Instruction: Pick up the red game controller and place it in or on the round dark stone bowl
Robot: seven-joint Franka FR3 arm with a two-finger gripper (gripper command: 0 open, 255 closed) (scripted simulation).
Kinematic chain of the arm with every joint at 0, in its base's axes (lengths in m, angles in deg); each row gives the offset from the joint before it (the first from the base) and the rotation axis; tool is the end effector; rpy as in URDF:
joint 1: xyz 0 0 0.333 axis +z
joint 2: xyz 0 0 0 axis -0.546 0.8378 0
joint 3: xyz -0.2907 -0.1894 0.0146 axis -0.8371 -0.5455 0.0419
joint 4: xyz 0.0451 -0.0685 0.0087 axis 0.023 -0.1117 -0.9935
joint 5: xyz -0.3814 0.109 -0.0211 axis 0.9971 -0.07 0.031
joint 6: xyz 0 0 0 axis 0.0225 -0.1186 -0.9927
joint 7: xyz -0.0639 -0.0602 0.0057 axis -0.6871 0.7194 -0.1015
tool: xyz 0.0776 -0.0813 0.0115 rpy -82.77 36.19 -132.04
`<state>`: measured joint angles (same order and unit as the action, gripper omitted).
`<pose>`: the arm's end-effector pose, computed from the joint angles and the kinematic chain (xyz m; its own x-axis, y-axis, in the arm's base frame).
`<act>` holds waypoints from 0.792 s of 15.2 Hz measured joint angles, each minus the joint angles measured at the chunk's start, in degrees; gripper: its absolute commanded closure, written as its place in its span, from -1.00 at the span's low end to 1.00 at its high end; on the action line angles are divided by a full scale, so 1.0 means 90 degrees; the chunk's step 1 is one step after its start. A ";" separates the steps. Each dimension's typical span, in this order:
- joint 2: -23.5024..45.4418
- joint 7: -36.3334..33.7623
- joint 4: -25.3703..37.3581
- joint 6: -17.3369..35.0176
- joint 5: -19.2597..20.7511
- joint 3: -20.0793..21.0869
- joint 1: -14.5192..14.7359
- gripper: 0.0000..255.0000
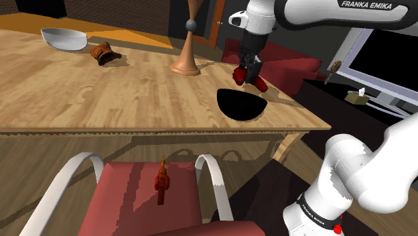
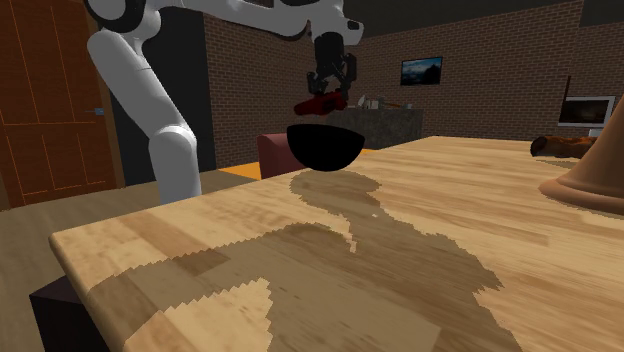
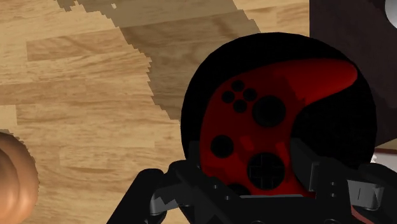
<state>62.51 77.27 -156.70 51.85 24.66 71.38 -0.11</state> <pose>0.4095 0.0862 0.6231 0.5025 0.8396 -0.2062 0.8566 -0.4513 0.2501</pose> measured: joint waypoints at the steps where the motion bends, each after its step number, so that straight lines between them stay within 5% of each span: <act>1: -0.0030 -0.0032 -0.0105 0.0068 0.0009 -0.0001 -0.0001 1.00; 12: -0.0079 -0.0181 -0.0637 0.0538 0.0070 -0.0058 -0.0019 1.00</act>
<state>61.80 75.65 -162.43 56.69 25.29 70.86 -0.28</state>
